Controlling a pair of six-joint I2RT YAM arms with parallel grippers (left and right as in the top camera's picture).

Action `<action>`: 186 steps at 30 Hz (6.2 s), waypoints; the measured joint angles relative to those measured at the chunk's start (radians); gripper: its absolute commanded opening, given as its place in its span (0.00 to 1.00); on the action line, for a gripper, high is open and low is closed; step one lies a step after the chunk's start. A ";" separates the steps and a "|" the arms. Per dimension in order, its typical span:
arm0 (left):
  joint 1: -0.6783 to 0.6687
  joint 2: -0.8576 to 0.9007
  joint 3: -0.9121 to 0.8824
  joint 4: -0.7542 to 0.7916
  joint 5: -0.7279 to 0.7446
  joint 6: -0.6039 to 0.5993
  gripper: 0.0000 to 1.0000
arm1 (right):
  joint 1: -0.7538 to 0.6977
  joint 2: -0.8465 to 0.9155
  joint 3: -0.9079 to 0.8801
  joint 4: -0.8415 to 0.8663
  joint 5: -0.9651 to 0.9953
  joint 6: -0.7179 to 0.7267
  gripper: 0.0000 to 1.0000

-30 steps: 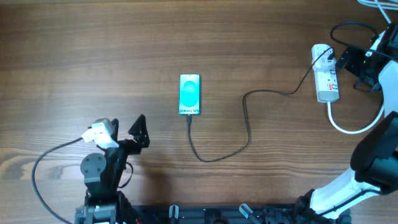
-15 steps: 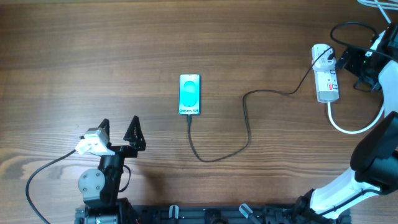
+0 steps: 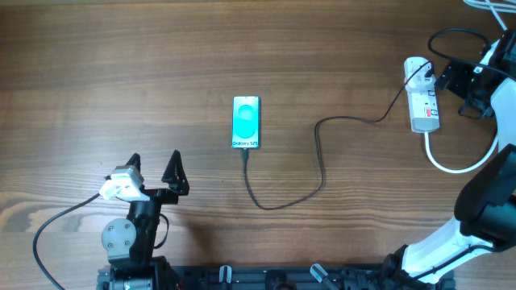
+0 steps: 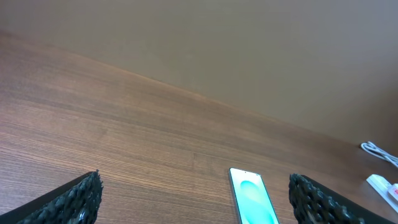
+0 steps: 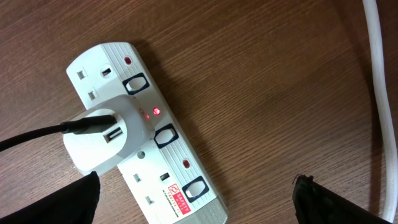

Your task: Plug charger to phone and switch on socket

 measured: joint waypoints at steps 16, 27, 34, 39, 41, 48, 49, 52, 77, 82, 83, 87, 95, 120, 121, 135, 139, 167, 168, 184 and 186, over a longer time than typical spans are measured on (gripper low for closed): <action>0.000 0.000 0.000 0.000 0.000 0.000 1.00 | 0.000 0.000 0.000 0.000 0.000 0.000 1.00; 0.000 0.000 0.000 0.000 0.000 0.000 1.00 | 0.009 -0.032 -0.002 -0.009 0.000 0.000 1.00; 0.000 0.000 0.000 0.000 0.000 0.000 1.00 | 0.114 -0.360 -0.002 -0.002 0.000 0.000 1.00; 0.000 0.000 0.000 0.000 0.000 0.000 1.00 | 0.220 -0.473 -0.002 -0.002 -0.003 0.000 1.00; 0.000 0.000 0.000 0.000 0.000 0.000 1.00 | 0.262 -0.479 -0.002 -0.003 -0.003 0.000 1.00; 0.000 0.000 0.000 0.000 0.000 0.000 1.00 | 0.433 -0.479 -0.002 -0.004 -0.004 0.000 1.00; 0.000 0.000 0.000 0.000 0.000 0.000 1.00 | 0.451 -0.479 -0.002 -0.004 -0.004 0.000 1.00; 0.000 0.000 0.000 0.000 0.000 0.000 1.00 | 0.478 -0.479 -0.002 -0.005 -0.003 0.000 1.00; 0.000 0.000 0.000 0.000 0.000 0.000 1.00 | 0.486 -0.777 -1.132 1.194 -0.093 0.135 1.00; 0.000 0.000 0.000 0.000 0.000 0.000 1.00 | 0.486 -0.855 -1.275 1.193 -0.093 0.182 1.00; 0.000 0.000 0.000 0.000 0.000 0.000 1.00 | 0.486 -0.870 -1.297 1.192 -0.093 0.185 1.00; 0.000 0.000 0.000 0.000 0.000 0.000 1.00 | 0.486 -0.943 -1.409 1.190 -0.093 0.196 1.00; 0.000 0.000 0.000 0.000 0.000 0.000 1.00 | 0.486 -1.084 -1.469 0.989 -0.092 0.210 1.00; 0.000 0.000 0.000 0.000 0.000 0.000 1.00 | 0.486 -1.849 -1.469 0.695 -0.085 0.058 1.00; 0.000 0.000 0.000 0.000 0.000 0.000 1.00 | 0.486 -1.864 -1.469 0.695 -0.085 0.058 1.00; 0.000 0.000 0.000 0.000 0.000 0.000 1.00 | 0.486 -1.870 -1.469 0.695 -0.085 0.058 1.00; 0.000 0.000 0.000 0.000 0.000 0.000 1.00 | 0.486 -1.870 -1.469 0.695 -0.085 0.058 1.00; 0.000 0.000 0.000 0.000 0.000 0.000 1.00 | 0.486 -1.870 -1.469 0.695 -0.085 0.055 1.00; 0.000 0.000 0.000 0.000 0.000 0.000 1.00 | 0.486 -1.870 -1.469 0.695 -0.085 0.055 1.00; 0.000 0.000 0.000 0.000 0.000 0.000 1.00 | 0.486 -1.870 -1.469 0.695 -0.078 0.055 1.00; 0.000 0.000 0.000 0.000 0.000 0.000 1.00 | 0.486 -1.870 -1.469 0.695 -0.078 0.055 0.99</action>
